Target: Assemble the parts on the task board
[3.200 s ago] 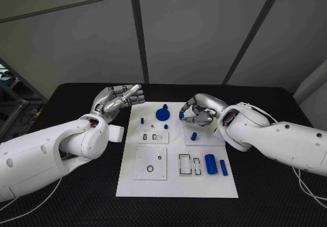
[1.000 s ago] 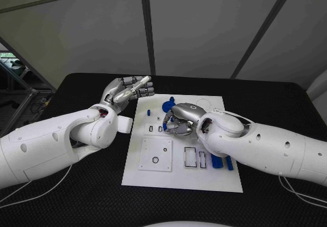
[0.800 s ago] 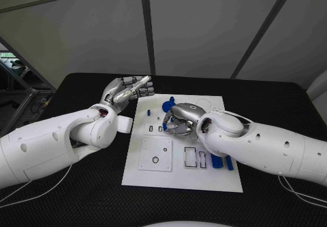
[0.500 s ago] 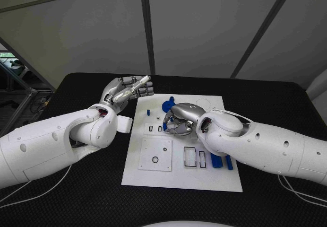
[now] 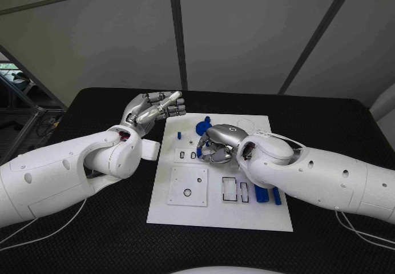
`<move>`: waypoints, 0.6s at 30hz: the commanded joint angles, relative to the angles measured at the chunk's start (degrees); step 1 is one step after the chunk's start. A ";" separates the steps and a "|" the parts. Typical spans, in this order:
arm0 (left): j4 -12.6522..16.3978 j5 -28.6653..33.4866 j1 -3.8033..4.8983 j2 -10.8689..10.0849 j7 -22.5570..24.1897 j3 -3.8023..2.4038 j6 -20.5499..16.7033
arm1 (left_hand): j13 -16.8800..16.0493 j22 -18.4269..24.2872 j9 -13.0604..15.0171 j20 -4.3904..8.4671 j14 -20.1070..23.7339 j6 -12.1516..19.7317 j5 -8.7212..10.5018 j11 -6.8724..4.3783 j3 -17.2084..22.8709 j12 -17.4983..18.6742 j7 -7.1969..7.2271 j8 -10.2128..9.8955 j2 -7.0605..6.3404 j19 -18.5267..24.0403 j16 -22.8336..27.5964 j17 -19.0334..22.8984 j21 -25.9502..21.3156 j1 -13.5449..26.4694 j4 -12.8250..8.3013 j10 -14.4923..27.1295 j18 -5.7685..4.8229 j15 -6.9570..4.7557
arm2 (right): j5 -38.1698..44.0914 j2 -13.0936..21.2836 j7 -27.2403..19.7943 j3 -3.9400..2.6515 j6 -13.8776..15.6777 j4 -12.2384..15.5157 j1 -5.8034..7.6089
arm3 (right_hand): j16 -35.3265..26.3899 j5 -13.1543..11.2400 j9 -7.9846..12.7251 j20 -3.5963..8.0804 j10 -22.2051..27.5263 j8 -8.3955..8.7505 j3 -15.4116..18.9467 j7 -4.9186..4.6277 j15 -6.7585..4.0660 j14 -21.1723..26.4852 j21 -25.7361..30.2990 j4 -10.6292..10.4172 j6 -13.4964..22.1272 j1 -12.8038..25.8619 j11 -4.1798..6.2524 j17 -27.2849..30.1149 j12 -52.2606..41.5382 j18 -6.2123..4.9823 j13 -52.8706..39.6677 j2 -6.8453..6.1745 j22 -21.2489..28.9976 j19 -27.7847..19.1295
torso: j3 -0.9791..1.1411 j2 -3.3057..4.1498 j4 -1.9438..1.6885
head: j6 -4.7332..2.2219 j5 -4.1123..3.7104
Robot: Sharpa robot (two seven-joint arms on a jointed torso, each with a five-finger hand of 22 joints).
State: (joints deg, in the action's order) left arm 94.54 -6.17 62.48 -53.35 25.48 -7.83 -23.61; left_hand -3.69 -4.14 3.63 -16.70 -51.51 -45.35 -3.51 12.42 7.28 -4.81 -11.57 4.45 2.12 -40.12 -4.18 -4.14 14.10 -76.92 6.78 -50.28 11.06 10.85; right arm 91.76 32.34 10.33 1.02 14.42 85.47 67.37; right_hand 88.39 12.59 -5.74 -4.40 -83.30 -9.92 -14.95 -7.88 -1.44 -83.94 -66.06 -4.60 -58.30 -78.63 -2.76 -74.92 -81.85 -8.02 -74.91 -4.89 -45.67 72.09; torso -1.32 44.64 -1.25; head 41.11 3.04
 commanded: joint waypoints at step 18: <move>0.13 -0.10 0.10 -0.13 0.20 -0.04 0.78 | 0.06 0.08 -0.06 0.12 0.55 0.15 -0.06 0.31 -0.11 0.22 -3.60 -0.32 0.55 0.11 0.35 0.06 -0.14 -0.17 -0.37 0.15 -1.03 -0.05 | 1.44 -0.14 1.28 0.20 -1.46 -0.07 -0.16 | -0.11 0.00 -0.10 -0.15 0.33 0.16 0.15 0.09 0.06 -5.23 0.20 0.07 0.23 0.26 -0.09 -11.48 0.12 0.44 -4.77 -0.27 0.07 -0.12 | -0.02 0.00 0.00 | 0.15 0.16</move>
State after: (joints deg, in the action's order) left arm 94.58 -6.16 62.48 -53.44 25.44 -7.83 -23.55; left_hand -3.69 -4.14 3.64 -16.70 -51.51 -45.35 -3.51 12.42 7.28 -4.81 -11.57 4.45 2.12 -40.12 -4.18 -4.15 14.10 -76.92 6.78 -50.28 11.06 10.85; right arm 92.26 32.19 10.57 1.05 14.44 85.55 67.35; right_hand 88.39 12.59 -5.78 -4.41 -83.31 -9.92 -14.96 -7.91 -1.44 -83.94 -66.06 -4.60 -58.21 -78.63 -2.76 -74.91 -81.85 -8.01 -74.91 -4.89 -45.68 72.08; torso -1.36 44.64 -1.25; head 41.25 3.19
